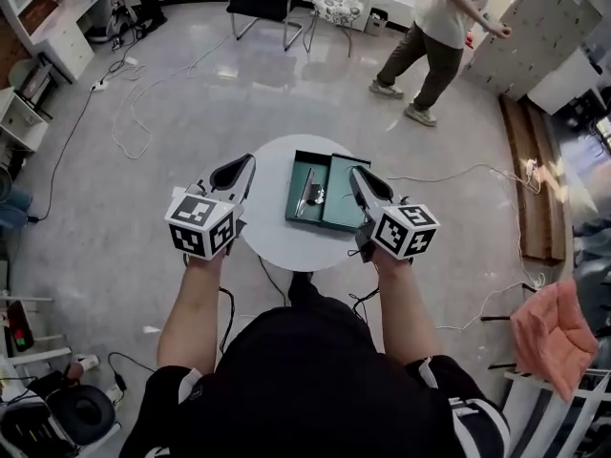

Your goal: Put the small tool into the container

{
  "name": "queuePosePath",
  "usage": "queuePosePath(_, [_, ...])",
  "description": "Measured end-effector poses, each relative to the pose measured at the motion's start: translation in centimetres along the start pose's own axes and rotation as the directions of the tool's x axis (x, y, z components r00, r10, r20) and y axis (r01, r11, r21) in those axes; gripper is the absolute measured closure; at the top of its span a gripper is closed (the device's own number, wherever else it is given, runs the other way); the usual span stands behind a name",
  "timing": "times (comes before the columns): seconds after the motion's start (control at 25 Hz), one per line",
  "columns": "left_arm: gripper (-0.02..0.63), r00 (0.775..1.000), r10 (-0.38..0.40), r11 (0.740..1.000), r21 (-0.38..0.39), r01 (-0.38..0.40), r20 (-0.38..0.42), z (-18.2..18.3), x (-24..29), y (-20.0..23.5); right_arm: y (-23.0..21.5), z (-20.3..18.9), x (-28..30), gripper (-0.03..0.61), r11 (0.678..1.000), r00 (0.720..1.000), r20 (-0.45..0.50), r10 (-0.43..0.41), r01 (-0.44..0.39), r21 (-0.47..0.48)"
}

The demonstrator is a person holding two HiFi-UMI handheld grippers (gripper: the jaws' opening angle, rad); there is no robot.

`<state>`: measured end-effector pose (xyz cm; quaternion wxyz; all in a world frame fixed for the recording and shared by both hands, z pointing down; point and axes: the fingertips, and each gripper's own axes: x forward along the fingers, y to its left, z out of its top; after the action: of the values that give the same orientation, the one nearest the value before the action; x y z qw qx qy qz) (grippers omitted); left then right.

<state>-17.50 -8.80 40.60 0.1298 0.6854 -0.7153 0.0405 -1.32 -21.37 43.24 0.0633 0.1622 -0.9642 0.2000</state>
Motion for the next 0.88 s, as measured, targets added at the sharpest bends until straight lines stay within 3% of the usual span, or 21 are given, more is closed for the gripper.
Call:
queuePosePath(0.48, [0.611,0.994,0.029,0.999,-0.038,-0.033,-0.108,-1.3,10.7,6.5,-7.4,-1.1,11.5,0.537,0.996,0.994,-0.102,0.046,-0.038,0.08])
queuePosePath(0.88, [0.611,0.986,-0.035,0.999,-0.027,0.031,-0.162,-2.4,14.1,8.3,-8.7,-3.9,14.8,0.537,0.992,0.989,-0.147,0.013,0.005,0.125])
